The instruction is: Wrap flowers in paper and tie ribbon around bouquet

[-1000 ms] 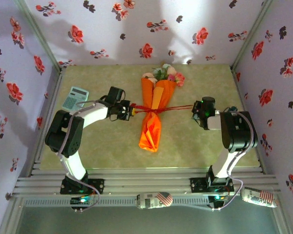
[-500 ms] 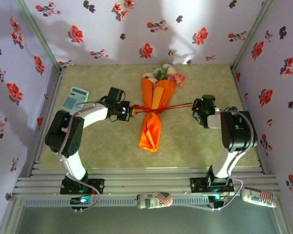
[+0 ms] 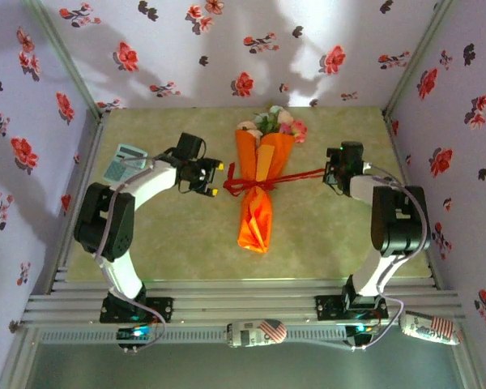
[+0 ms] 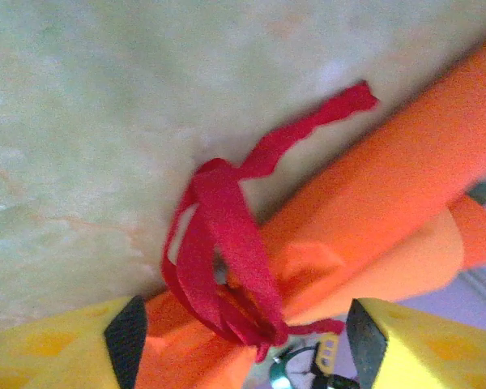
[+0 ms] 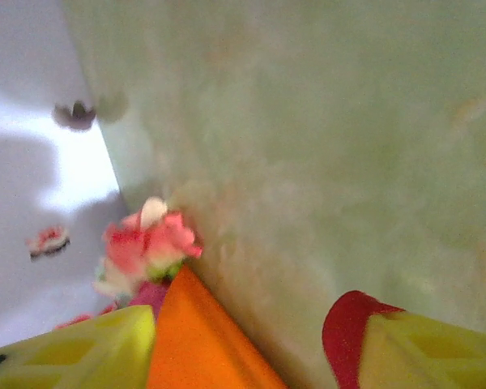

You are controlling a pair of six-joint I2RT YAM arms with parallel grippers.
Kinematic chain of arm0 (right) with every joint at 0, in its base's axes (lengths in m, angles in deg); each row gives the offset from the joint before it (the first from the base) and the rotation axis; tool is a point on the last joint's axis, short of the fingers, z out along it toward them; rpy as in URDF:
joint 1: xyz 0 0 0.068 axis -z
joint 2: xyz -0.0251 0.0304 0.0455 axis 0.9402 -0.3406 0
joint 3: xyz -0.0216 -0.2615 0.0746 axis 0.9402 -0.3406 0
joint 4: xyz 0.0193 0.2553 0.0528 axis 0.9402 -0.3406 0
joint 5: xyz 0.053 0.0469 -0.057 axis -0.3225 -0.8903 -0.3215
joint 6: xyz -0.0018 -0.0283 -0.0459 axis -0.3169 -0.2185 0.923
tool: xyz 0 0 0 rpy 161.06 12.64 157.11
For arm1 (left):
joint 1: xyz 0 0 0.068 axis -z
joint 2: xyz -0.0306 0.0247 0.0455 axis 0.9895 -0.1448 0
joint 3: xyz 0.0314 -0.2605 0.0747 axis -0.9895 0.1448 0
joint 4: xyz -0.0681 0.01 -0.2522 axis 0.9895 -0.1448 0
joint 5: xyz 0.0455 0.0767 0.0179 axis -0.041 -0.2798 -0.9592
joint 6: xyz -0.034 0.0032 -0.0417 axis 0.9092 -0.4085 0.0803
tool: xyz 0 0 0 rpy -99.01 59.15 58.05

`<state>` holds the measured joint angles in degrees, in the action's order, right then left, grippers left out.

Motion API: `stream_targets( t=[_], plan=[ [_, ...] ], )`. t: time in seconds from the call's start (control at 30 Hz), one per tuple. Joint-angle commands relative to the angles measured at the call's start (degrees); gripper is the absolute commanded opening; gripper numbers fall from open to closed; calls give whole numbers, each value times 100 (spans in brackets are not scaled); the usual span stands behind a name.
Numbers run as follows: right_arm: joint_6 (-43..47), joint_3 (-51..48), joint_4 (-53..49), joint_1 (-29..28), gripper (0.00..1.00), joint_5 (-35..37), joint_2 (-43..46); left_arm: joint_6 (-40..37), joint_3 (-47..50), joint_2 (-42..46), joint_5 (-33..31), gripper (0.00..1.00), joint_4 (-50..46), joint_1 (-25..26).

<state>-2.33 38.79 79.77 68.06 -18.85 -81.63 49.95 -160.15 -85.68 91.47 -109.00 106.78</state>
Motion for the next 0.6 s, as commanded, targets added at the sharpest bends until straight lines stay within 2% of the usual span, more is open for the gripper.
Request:
stream_targets(
  t=[0.0, 0.07, 0.13, 0.2, 0.23, 0.43, 0.57],
  plan=[
    [908, 463, -1703, -74, 70, 237, 669, -733, -529, 435, -396, 76, -1334, -14],
    [1327, 809, -2357, -96, 80, 348, 912, -961, -682, 618, -578, 83, -1618, -29],
    [1781, 1148, -2870, -105, 99, 384, 1072, -1237, -780, 776, -715, 90, -1795, -72],
    [2252, 1496, -3396, -106, 99, 510, 1251, -1629, -905, 900, -911, 99, -2003, -157],
    [2536, 1645, -3586, -101, 99, 588, 1361, -1879, -975, 980, -1026, 100, -2124, -222],
    [3894, 2098, -4286, -66, 99, 1054, 2172, -3099, -742, 1779, -1507, 100, -2157, -636],
    [4063, 2328, -4771, 66, 99, -96, 1803, -3341, -316, 2165, -1417, 100, -2098, -932]
  ],
)
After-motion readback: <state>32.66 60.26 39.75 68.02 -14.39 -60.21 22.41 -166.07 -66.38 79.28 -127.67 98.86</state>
